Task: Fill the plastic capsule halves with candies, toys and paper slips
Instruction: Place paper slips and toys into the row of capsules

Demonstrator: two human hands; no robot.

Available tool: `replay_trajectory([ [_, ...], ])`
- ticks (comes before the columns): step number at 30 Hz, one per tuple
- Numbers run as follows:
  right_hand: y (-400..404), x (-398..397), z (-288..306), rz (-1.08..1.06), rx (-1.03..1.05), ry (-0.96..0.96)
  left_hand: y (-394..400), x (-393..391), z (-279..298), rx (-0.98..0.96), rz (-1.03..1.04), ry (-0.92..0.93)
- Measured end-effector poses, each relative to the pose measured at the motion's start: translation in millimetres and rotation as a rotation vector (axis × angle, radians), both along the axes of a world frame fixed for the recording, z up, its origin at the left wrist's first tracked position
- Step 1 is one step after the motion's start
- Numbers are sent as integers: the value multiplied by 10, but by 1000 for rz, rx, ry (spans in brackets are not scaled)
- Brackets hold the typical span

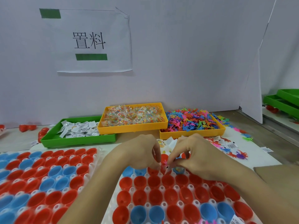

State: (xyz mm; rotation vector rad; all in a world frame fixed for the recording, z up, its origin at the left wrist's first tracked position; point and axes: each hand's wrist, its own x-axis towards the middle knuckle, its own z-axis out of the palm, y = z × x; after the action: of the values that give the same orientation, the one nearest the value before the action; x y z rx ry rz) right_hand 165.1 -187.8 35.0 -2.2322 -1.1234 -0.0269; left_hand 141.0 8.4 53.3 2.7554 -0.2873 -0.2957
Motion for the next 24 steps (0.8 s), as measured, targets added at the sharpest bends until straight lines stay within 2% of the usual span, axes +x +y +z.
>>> replay_trajectory([
  [9, -38, 34, -11, -53, -18, -82, 16, 2, 17, 0, -20, -20],
  [24, 20, 33, 34, -11, -146, -133, -12, 10, -15, -12, -32, 3],
])
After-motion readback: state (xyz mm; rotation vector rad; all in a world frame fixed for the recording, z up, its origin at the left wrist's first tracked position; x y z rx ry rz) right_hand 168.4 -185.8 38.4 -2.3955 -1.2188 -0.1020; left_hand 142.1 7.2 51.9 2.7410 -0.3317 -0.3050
